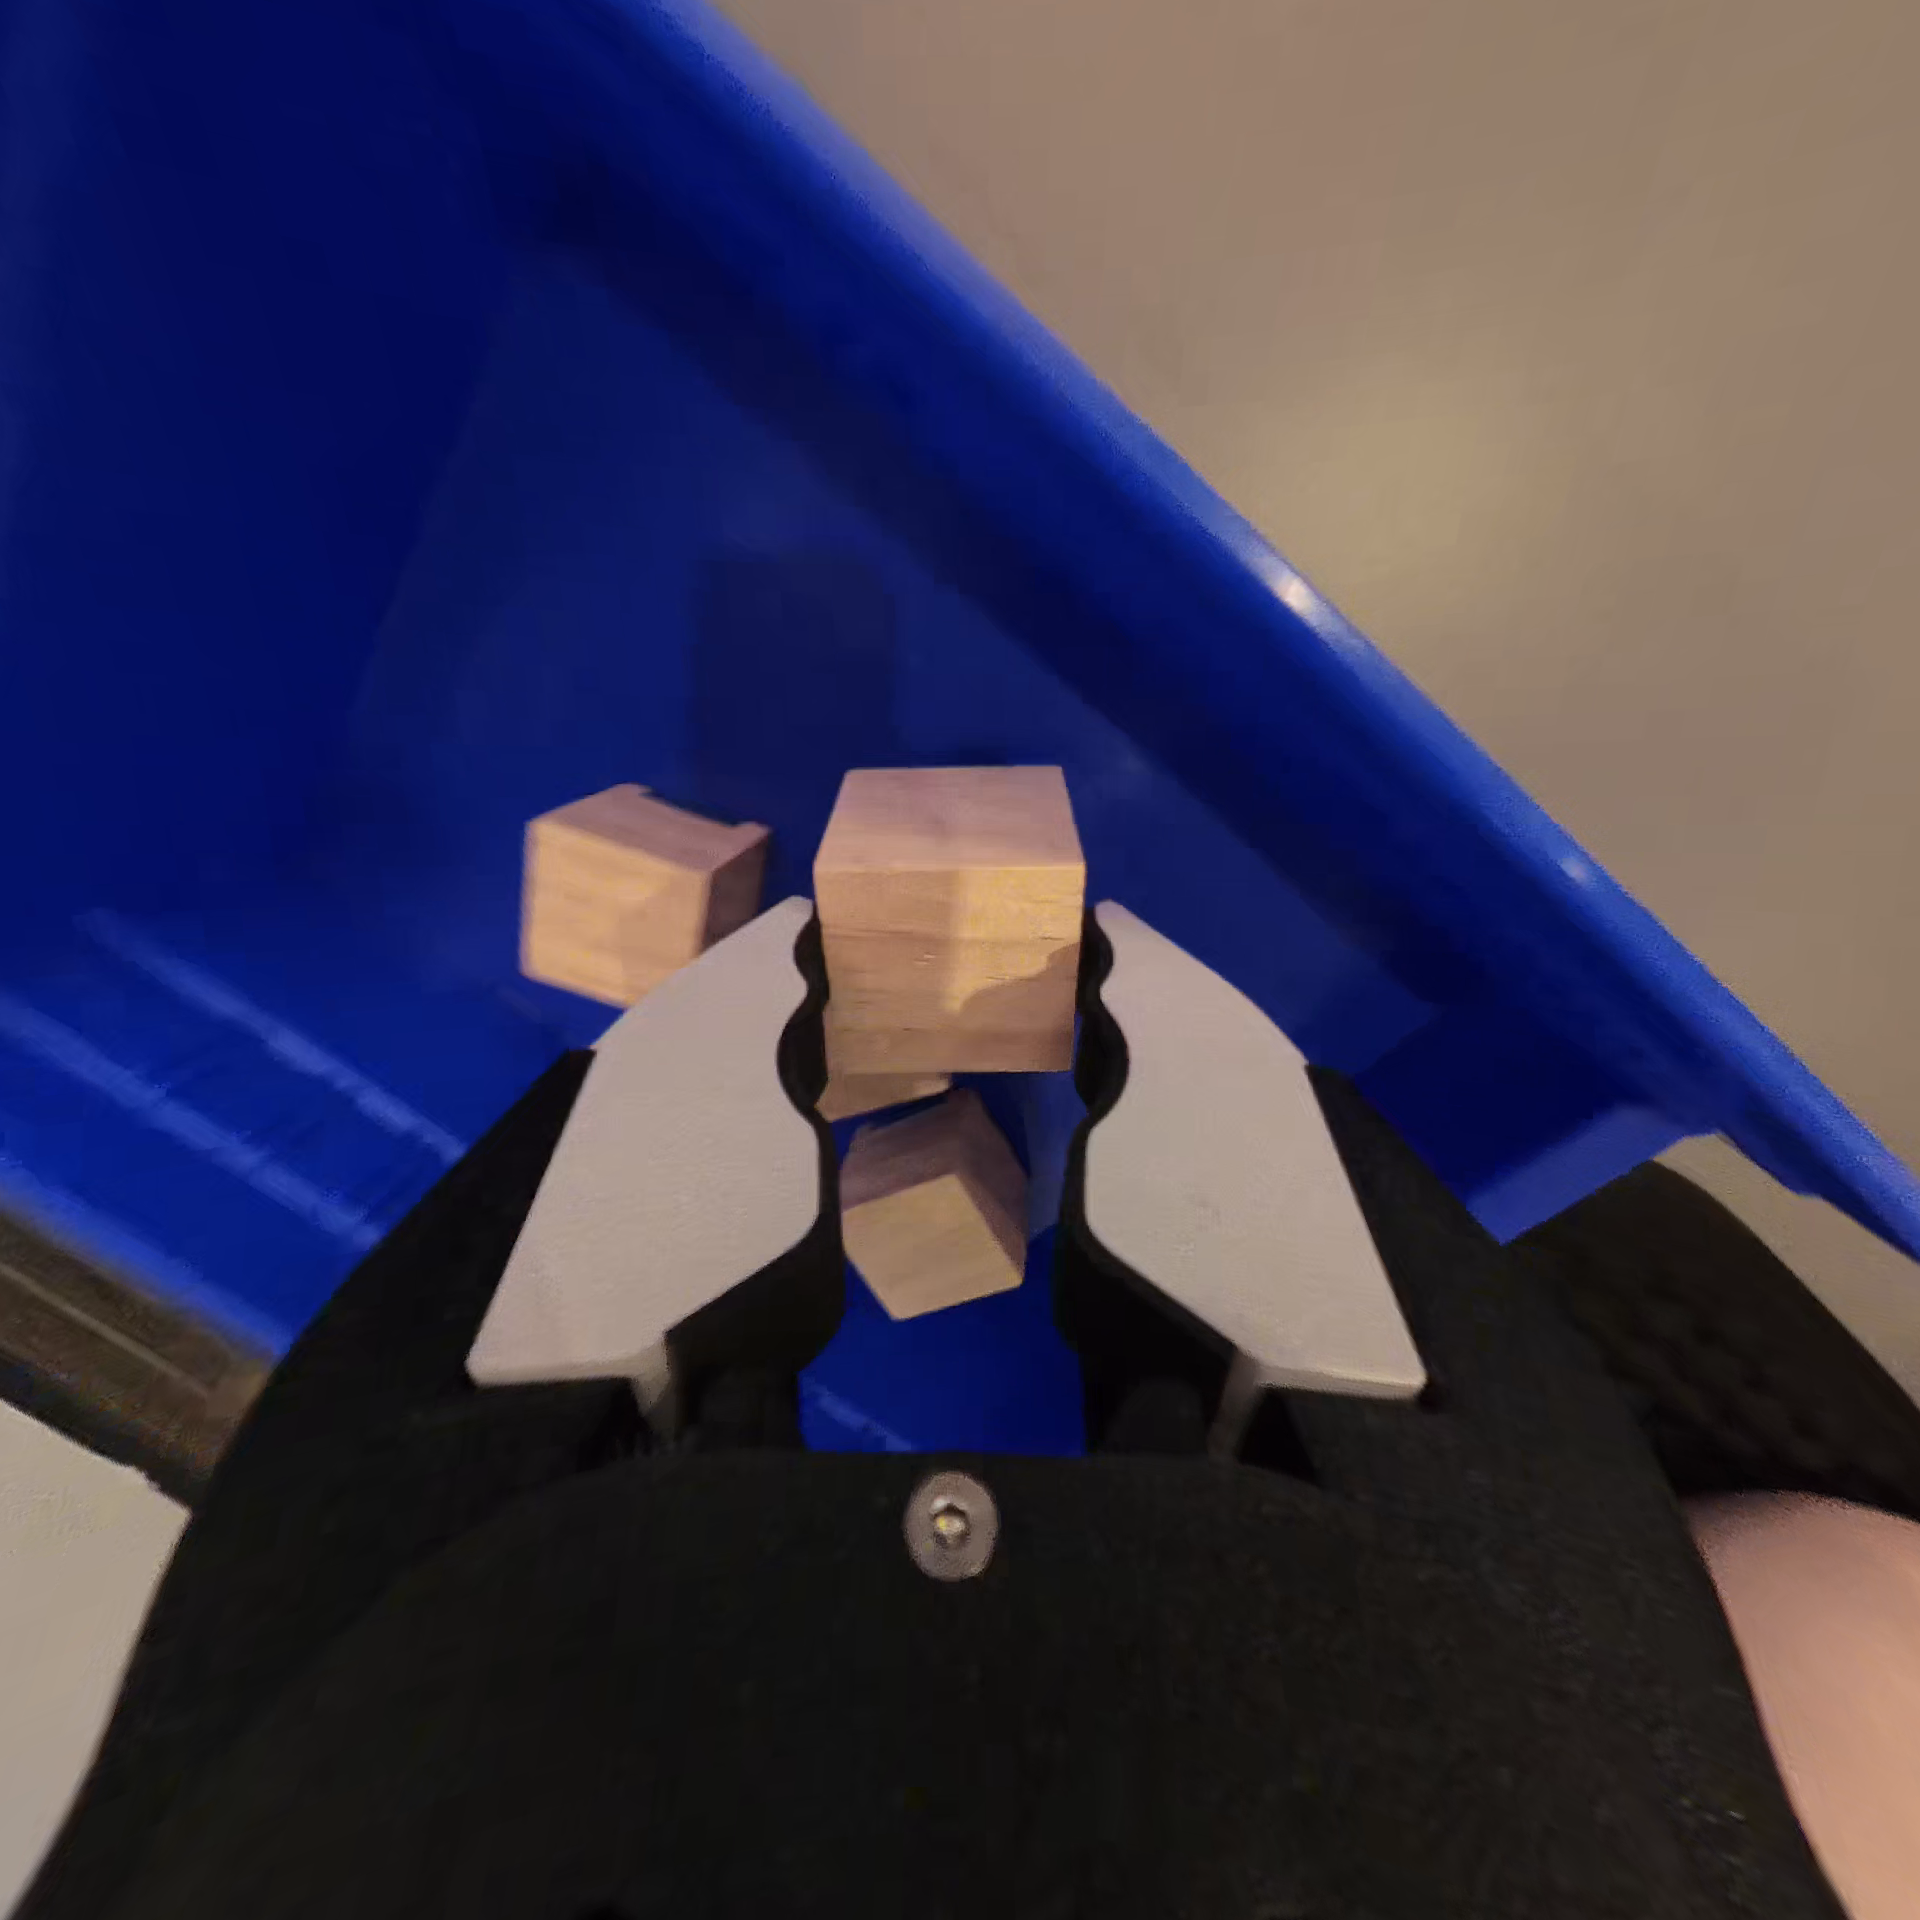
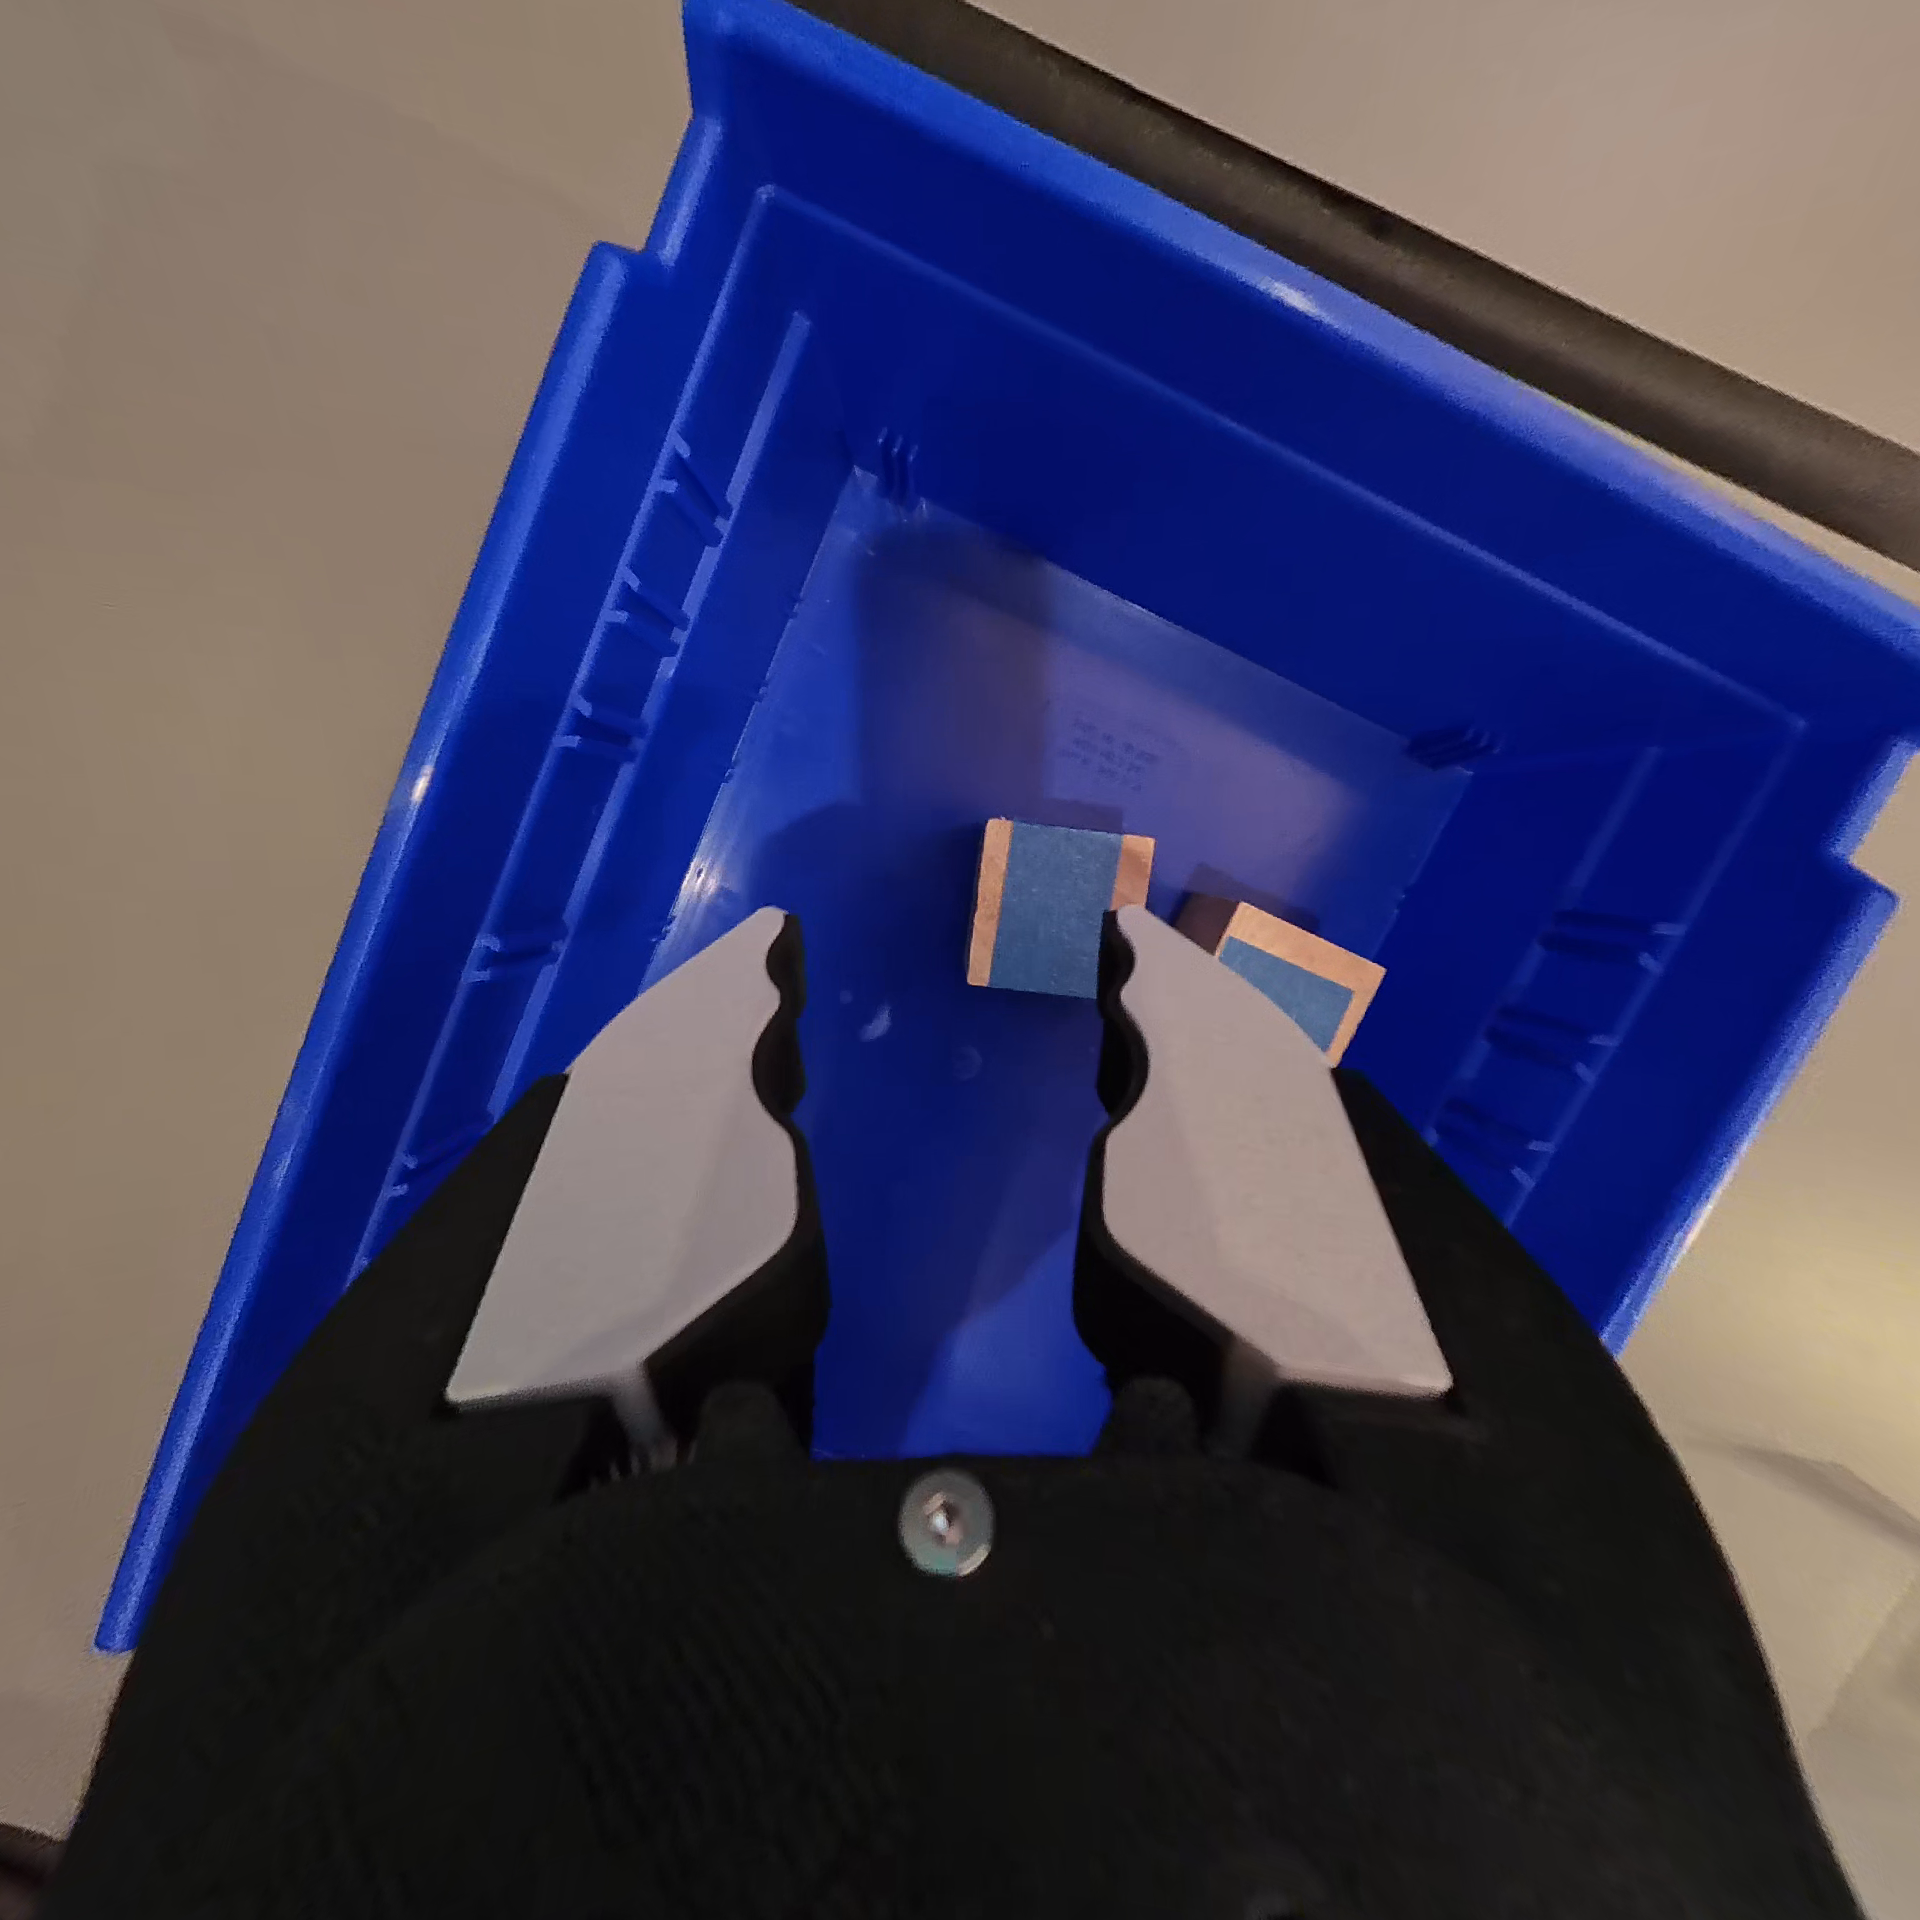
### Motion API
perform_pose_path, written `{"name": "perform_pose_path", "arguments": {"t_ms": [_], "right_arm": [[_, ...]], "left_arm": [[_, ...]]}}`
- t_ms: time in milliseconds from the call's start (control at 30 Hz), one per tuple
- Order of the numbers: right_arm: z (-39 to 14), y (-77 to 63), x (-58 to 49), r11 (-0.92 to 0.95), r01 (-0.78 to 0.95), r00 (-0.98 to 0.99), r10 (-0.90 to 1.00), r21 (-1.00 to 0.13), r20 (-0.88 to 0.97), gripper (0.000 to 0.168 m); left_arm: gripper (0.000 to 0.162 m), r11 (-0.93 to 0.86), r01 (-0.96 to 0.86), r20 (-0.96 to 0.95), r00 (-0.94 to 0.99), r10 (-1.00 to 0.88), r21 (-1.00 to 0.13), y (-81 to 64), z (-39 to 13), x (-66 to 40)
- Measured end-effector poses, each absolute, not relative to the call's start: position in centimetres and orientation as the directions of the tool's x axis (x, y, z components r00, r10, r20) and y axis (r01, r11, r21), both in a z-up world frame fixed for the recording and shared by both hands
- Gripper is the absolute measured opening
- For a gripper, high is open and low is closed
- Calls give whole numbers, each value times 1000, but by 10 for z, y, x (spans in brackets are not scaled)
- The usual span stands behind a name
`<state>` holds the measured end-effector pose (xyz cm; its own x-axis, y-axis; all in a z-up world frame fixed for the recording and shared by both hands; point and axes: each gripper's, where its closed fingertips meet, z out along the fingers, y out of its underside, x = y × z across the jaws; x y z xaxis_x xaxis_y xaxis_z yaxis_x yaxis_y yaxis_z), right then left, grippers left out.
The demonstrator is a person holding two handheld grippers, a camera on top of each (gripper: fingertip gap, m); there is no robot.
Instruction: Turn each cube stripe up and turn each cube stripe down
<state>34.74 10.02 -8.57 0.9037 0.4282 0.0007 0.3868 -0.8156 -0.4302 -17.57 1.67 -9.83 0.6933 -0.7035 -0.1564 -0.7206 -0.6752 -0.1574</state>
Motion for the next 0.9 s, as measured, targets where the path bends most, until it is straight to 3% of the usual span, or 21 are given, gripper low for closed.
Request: {"name": "perform_pose_path", "arguments": {"t_ms": [133, 233, 367, 500, 567, 733, 900], "right_arm": [[-69, 105, 344, -772, 407, 900, 431, -488, 68, 53], [-31, 111, 327, -636, 471, 869, 453, -611, 199, 51], [39, 93, 251, -225, 594, 731, 552, -773, 401, 55], [76, 14, 141, 344, 555, 417, 672, -757, 611, 56], [83, -22, 106, 511, 466, 340, 651, -723, 679, 55], [89, -57, 76, 652, 424, 334, 532, -628, 778, 61], [94, -71, 70, 668, 363, 344, 552, -650, 760, 61]], "left_arm": [[46, -589, -645, -224, 744, -630, -487, 26, -23, -169], [45, -426, -509, -94, 716, -691, -748, 16, 36, -129], [45, -263, -266, 148, 385, -911, -928, -27, 95, -51], [45, -344, -127, 342, 35, -939, -930, -55, 113, 1], [45, -409, -129, 419, -57, -906, -903, -59, 108, 20], [45, -516, -163, 541, -213, -814, -841, -68, 94, 56], [45, -554, -199, 588, -260, -766, -809, -72, 83, 75]]}}
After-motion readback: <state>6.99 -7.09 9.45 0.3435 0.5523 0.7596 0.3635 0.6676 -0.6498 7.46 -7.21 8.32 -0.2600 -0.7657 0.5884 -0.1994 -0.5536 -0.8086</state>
